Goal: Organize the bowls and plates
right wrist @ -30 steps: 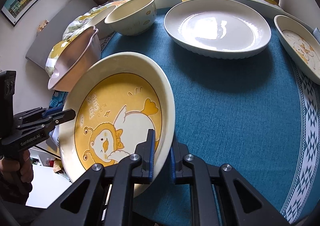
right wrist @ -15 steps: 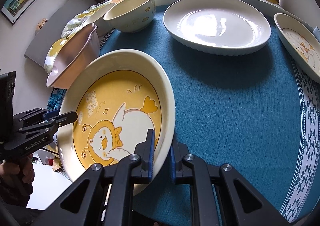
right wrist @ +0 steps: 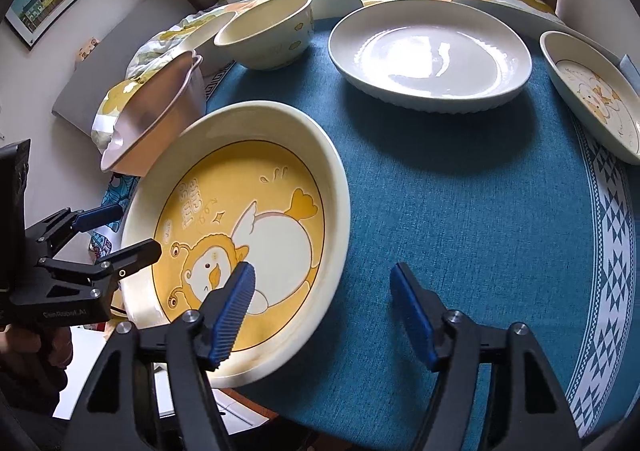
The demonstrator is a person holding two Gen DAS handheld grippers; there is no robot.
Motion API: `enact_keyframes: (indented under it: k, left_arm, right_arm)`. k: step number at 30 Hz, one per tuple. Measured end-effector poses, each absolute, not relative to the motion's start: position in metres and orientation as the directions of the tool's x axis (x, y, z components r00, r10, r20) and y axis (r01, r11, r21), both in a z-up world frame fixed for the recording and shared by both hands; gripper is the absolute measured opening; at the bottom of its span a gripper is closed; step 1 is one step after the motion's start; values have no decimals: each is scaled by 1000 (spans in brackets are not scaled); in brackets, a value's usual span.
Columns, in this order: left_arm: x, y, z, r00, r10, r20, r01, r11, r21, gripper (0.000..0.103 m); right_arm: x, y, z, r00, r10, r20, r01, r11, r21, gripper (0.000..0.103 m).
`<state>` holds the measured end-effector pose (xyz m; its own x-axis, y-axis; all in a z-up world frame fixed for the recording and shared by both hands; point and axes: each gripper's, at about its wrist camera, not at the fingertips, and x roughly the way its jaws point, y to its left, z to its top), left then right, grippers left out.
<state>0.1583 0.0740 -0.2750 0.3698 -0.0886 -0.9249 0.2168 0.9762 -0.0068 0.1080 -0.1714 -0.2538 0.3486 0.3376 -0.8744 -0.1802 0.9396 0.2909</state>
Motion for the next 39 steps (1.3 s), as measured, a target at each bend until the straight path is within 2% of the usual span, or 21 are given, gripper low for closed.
enact_keyframes:
  k: [5, 9, 10, 11, 12, 15, 18, 22, 25, 31, 39]
  left_arm:
    - [142, 74, -230, 429, -109, -897, 210, 977, -18, 91]
    - [127, 66, -171, 531, -152, -834, 223, 974, -35, 91]
    - [124, 63, -156, 573, -153, -805, 226, 974, -24, 98]
    - [123, 60, -144, 613, -149, -776, 227, 974, -8, 103]
    - [122, 55, -134, 652, -139, -746, 226, 974, 16, 103]
    - [136, 40, -122, 665, -141, -734, 258, 965, 47, 103]
    - [151, 29, -115, 652, -182, -736, 274, 962, 5, 103]
    - [165, 8, -110, 631, -213, -745, 250, 966, -65, 103]
    - [175, -7, -113, 622, -192, -759, 213, 974, -72, 103]
    - [201, -32, -132, 583, -139, -800, 78, 990, -115, 103]
    - [248, -58, -183, 484, -130, -865, -106, 973, -206, 103]
  right_arm:
    - [98, -181, -213, 407, 322, -855, -189, 945, 266, 65]
    - [87, -193, -167, 480, 301, -824, -188, 953, 239, 66]
    - [84, -196, -156, 505, 289, -813, -187, 956, 224, 77]
    - [82, -198, -145, 537, 271, -799, -187, 962, 201, 97]
    - [80, -202, -133, 574, 256, -778, -188, 966, 178, 103]
    - [77, -213, -106, 663, 210, -718, -179, 977, 121, 103]
    - [84, -226, -85, 701, 168, -693, -172, 983, 64, 103]
    - [108, -250, -64, 697, 124, -706, -159, 987, 16, 103]
    - [132, -276, -56, 690, 166, -705, -178, 982, 56, 103]
    - [198, -313, -76, 605, 239, -759, -268, 959, 88, 103]
    - [263, -339, -138, 447, 375, -812, -404, 895, 191, 103]
